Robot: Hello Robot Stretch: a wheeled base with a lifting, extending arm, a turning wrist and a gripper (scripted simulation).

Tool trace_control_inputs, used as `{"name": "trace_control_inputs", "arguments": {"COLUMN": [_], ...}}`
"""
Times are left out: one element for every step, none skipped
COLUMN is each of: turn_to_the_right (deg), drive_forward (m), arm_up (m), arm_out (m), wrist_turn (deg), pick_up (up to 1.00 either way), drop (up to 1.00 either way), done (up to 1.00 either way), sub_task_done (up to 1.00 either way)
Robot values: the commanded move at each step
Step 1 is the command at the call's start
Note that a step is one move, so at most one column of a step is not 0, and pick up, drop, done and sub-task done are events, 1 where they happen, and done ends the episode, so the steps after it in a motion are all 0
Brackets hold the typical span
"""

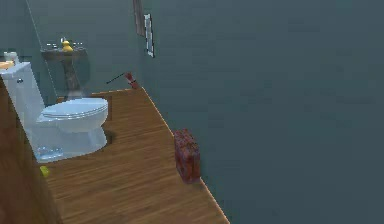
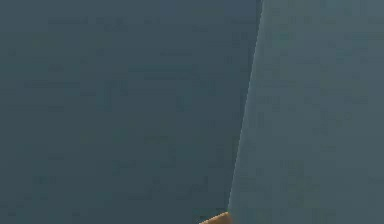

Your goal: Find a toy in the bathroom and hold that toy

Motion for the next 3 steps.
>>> {"name": "trace_control_inputs", "arguments": {"turn_to_the_right": [0.0, -45.0, -9.0], "drive_forward": [0.8, 0.0, 0.0], "arm_up": [0.0, 0.0, 0.0], "arm_out": [0.0, 0.0, 0.0], "wrist_turn": [0.0, 0.0, 0.0], "pick_up": [0.0, 0.0, 0.0], "drop": [0.0, 0.0, 0.0], "done": [0.0, 0.0, 0.0], "sub_task_done": [0.0, 0.0, 0.0]}}
